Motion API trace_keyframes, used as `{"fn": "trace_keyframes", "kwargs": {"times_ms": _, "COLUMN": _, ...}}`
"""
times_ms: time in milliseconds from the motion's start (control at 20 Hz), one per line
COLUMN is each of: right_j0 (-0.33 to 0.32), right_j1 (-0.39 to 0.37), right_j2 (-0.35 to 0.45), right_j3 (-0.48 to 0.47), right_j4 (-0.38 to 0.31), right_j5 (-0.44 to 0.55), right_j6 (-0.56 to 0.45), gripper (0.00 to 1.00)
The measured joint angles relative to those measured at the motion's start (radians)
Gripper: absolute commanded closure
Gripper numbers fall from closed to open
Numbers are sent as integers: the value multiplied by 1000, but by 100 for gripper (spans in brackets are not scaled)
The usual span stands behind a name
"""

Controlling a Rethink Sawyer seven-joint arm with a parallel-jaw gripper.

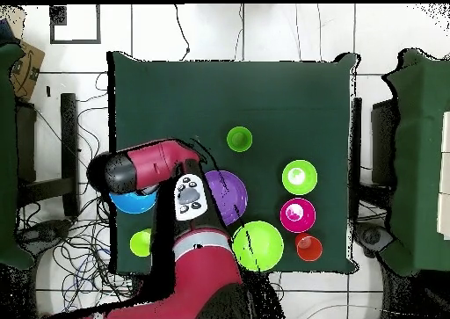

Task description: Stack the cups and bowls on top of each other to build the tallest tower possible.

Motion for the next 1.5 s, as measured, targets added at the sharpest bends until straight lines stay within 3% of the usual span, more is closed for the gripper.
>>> {"fn": "trace_keyframes", "kwargs": {"times_ms": 850, "right_j0": 0, "right_j1": 66, "right_j2": 0, "right_j3": 1, "right_j4": -10, "right_j5": -5, "right_j6": 0, "gripper": 0}}
{"fn": "trace_keyframes", "kwargs": {"times_ms": 1500, "right_j0": -1, "right_j1": 117, "right_j2": 0, "right_j3": 15, "right_j4": -10, "right_j5": -109, "right_j6": 0, "gripper": 0}}
